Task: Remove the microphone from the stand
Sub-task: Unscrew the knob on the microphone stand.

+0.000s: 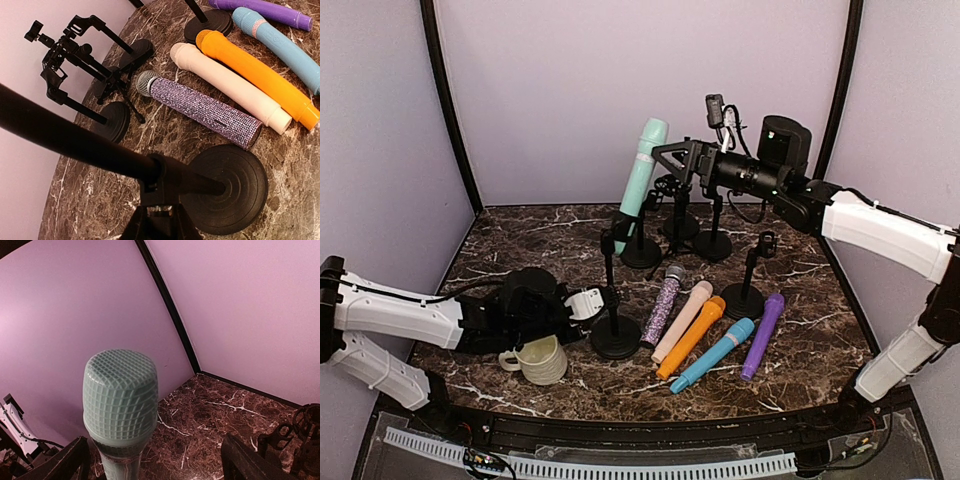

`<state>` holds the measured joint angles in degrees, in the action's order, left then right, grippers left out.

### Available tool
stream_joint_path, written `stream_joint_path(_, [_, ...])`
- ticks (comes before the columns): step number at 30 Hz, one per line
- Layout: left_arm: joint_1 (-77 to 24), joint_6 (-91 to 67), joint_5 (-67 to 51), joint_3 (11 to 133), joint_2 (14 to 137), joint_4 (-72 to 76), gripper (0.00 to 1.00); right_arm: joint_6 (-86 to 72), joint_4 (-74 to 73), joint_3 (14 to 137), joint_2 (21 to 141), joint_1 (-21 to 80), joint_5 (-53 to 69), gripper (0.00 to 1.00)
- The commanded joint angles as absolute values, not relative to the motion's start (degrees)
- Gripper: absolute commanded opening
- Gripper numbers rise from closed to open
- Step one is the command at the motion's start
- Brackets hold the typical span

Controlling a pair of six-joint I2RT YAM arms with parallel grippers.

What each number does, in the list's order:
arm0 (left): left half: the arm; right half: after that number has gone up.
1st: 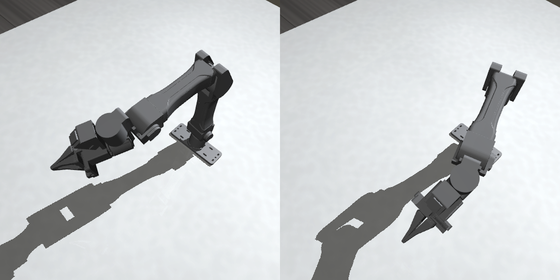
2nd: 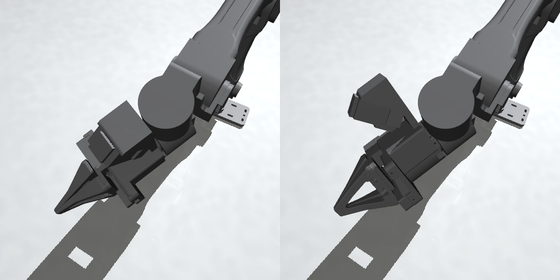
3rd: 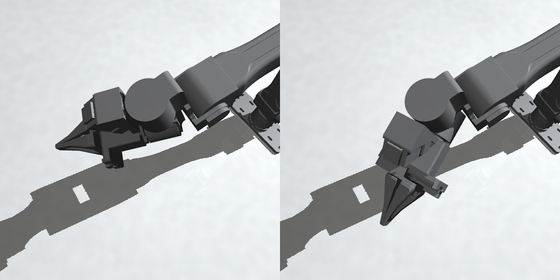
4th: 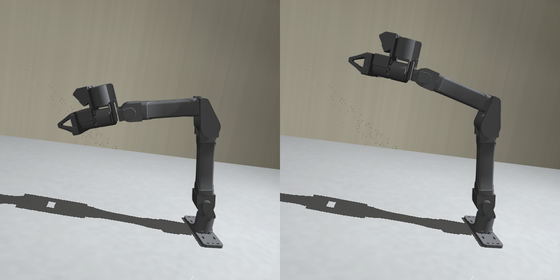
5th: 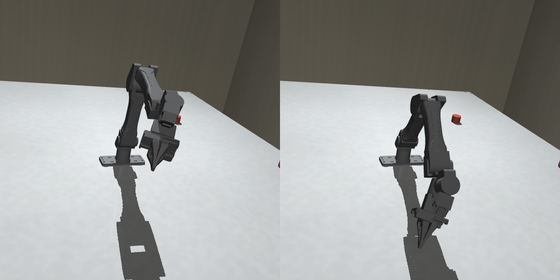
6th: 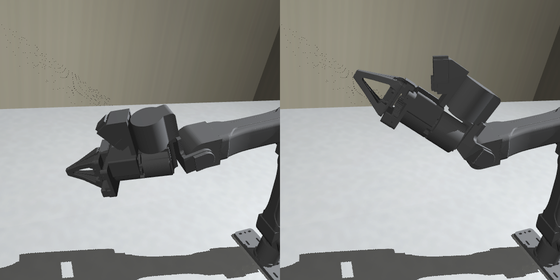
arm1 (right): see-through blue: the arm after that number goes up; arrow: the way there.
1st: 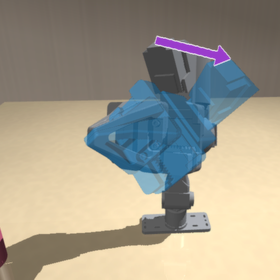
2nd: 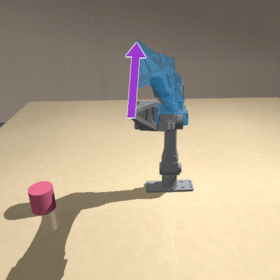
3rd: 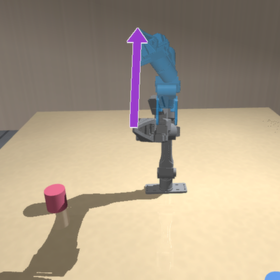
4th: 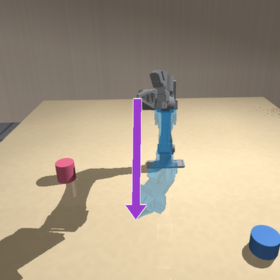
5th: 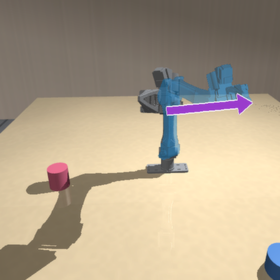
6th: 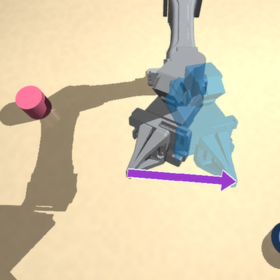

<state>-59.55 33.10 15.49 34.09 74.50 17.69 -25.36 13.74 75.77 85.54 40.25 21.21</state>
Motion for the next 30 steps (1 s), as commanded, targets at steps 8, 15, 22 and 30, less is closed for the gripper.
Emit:
stream_joint_path(8, [-53.9,13.5,0.7,37.1,73.3,10.8,0.14,-26.2,16.9,74.7,84.4,40.3,21.6,0.91])
stream_joint_path(15, [-50.2,4.8,-8.3,35.6,72.1,10.8,0.12,-26.3,16.8,74.8,84.7,40.3,21.6,0.91])
stream_joint_path(22, [-46.3,-3.6,-18.0,33.6,71.9,12.9,0.13,-26.3,16.9,74.8,84.7,40.3,21.5,0.91])
stream_joint_path(30, [-42.9,-9.5,-24.3,31.8,71.3,17.1,0.23,-26.5,16.9,74.8,84.7,40.3,21.4,0.91])
